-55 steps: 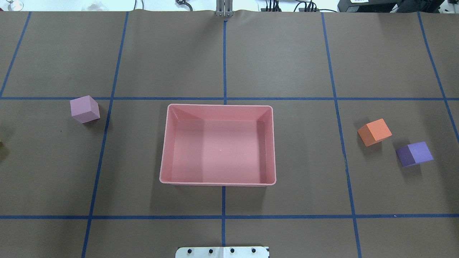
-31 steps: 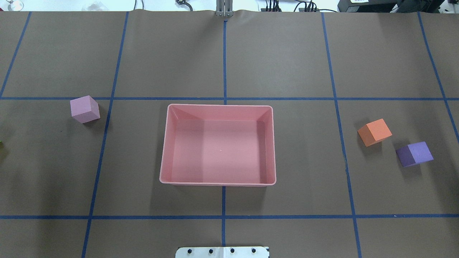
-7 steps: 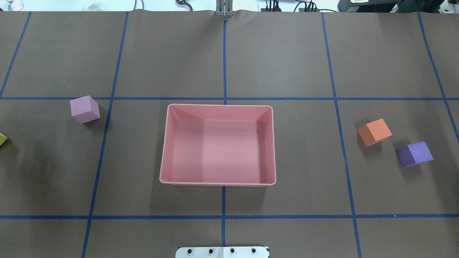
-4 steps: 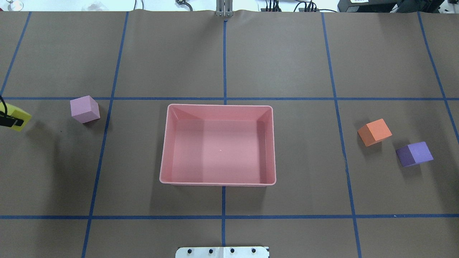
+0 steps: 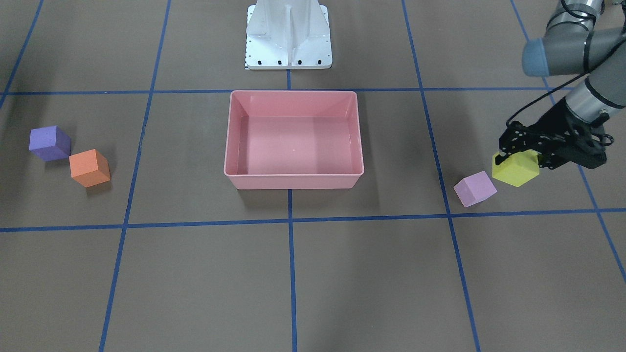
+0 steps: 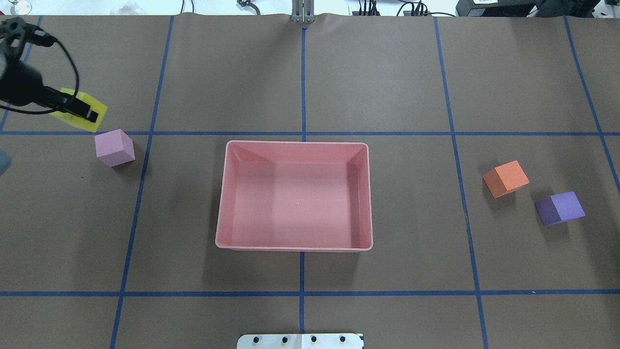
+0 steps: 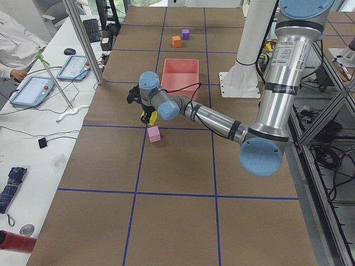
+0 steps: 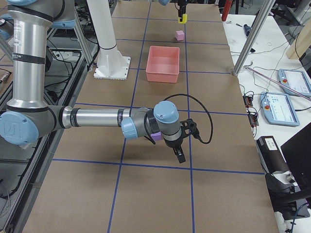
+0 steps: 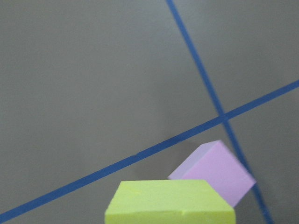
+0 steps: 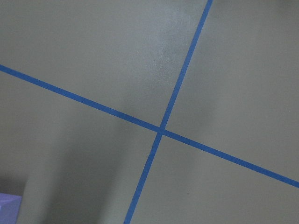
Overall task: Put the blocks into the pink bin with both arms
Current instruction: 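Lower the yellow-green cube into the pink bin and open the left gripper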
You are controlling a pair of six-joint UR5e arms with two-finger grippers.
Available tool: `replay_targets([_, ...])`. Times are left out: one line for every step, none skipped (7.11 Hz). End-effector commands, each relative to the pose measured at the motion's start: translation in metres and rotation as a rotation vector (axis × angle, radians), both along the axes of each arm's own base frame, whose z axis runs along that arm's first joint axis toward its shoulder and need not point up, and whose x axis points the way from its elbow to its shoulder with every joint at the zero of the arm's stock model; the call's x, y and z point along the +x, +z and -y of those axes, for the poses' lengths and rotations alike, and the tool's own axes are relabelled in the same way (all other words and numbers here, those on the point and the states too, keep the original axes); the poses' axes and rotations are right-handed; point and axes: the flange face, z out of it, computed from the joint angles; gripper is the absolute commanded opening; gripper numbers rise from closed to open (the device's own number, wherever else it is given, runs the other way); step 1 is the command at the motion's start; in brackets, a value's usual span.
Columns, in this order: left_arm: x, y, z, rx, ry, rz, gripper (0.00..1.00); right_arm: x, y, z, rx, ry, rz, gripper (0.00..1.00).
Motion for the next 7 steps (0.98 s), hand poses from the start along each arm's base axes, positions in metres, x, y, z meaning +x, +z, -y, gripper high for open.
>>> replay_targets([0.114, -0.128, -0.026, -0.102, -0.028, 0.005, 0.62, -0.011, -0.010, 0.004, -0.043, 0.033, 0.060, 1.00])
replay_targets([0.181, -0.184, -0.054, -0.141, -0.029, 0.037, 0.62, -0.028, -0.021, 0.008, -0.080, 0.054, 0.086, 1.00])
replay_targets([0.223, -0.236, -0.075, -0.176, -0.058, 0.059, 0.62, -0.047, -0.034, 0.014, -0.108, 0.067, 0.104, 1.00])
replay_targets([0.267, -0.260, -0.097, -0.211, -0.078, 0.068, 0.63, -0.074, -0.053, 0.021, -0.138, 0.076, 0.125, 1.00])
replay_targets([0.300, -0.265, -0.116, -0.196, -0.096, 0.090, 0.89, -0.106, -0.073, 0.019, -0.155, 0.063, 0.140, 1.00])
replay_targets([0.311, -0.263, -0.129, -0.162, -0.114, 0.105, 1.00, -0.136, -0.094, 0.022, -0.163, 0.059, 0.153, 1.00])
replay_targets([0.297, -0.270, -0.129, -0.139, -0.114, 0.084, 1.00, -0.168, -0.106, 0.018, -0.135, 0.067, 0.174, 1.00])
